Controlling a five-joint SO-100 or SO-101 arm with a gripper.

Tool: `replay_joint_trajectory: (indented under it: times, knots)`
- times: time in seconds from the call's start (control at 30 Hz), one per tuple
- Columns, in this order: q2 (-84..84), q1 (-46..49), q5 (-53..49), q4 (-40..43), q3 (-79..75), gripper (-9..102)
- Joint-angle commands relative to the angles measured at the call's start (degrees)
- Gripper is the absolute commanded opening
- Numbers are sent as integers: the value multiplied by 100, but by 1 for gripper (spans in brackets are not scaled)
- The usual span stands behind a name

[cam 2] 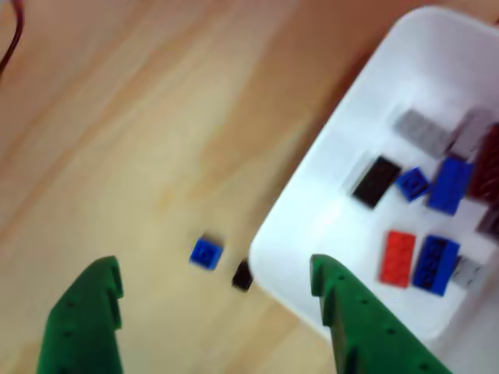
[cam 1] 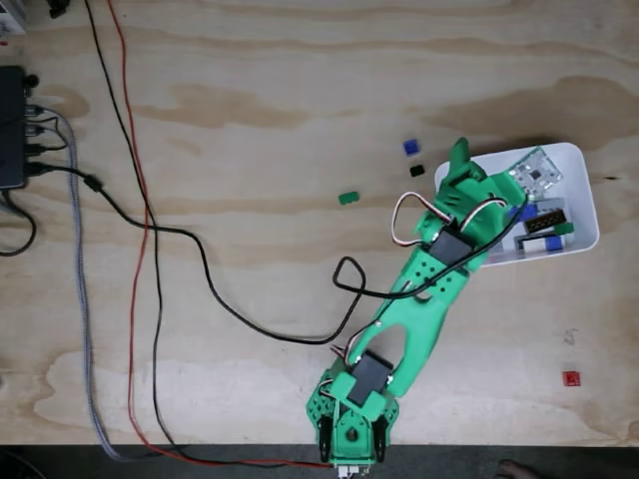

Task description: Put all lego bricks in the bin.

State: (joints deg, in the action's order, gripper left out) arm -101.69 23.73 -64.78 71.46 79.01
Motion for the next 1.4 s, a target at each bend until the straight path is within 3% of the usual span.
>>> replay_joint_trajectory:
  times: [0.0, 0.23, 0.47, 0.67, 0.93, 1.27, 1.37]
  knots:
    - [220, -1978, 220, 571, -62, 24]
    - [1318, -2566, 2303, -888, 1459, 20]
    - [1758, -2839, 3771, -1090, 1564, 19]
    - [2039, -2962, 4166, -958, 1670, 19]
    - [2391, -2821, 4219, -1415, 1828, 18]
    - [2566, -2470, 3841, -1661, 1863, 1]
    - [2505, -2479, 3867, -1758, 1934, 0]
